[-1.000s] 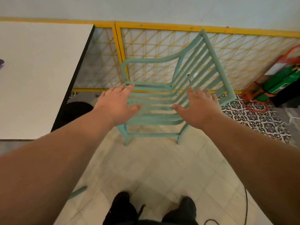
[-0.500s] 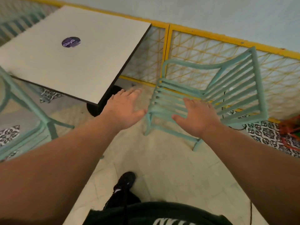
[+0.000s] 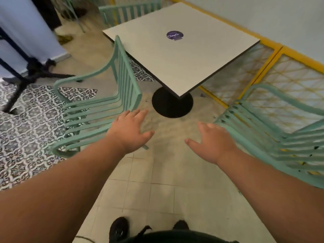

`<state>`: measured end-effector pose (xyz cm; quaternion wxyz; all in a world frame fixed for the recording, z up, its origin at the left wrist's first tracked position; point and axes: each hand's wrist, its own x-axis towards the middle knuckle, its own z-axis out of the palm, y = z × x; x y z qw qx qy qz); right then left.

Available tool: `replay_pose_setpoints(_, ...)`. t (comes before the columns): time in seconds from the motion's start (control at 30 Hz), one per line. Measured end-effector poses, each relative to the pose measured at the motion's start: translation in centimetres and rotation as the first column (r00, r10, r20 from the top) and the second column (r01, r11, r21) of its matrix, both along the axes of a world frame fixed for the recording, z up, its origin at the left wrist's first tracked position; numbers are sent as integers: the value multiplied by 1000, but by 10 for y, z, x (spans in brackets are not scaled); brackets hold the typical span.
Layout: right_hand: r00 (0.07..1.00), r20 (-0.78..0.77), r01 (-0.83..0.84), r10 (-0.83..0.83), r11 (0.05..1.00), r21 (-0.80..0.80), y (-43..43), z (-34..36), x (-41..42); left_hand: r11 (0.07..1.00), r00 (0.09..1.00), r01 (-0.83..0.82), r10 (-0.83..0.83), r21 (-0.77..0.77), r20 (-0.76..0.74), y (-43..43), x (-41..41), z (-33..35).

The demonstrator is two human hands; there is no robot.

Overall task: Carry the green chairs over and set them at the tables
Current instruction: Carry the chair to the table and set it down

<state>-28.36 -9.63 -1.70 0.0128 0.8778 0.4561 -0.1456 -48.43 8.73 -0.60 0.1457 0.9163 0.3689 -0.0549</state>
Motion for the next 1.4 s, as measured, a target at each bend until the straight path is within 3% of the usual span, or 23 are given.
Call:
replay_pose_setpoints(0.2, 1000, -10, -21, 21, 999, 39, 76, -1, -42, 999, 998, -54, 54, -6, 7, 63, -61, -2)
replay_pose_setpoints(0.57, 1000, -22, 1, 1, 995, 98, 200, -14, -103, 999, 999, 25, -26, -30, -38, 176, -111, -40)
replay_pose_setpoints(0.87, 972, -77, -217, 224, 972, 89, 276, -74, -117, 996, 992, -60, 52, -67, -116, 233, -124, -105)
replay_pose_setpoints(1.07, 938, -53, -345, 343, 939, -22, 324, -132, -129, 988, 980, -61, 32, -143, -199, 263, -128, -171)
replay_pose_setpoints(1.2, 905, 63, -409, 421, 900, -150, 349, -176, -133, 987, 977, -5, -29, -160, -210, 287, -124, -217)
replay_pose_setpoints(1.4, 874, 241, -338, 422, 884, -323, 365, -201, -118, 969, 921, 96, -173, -228, -348, 292, -112, -272)
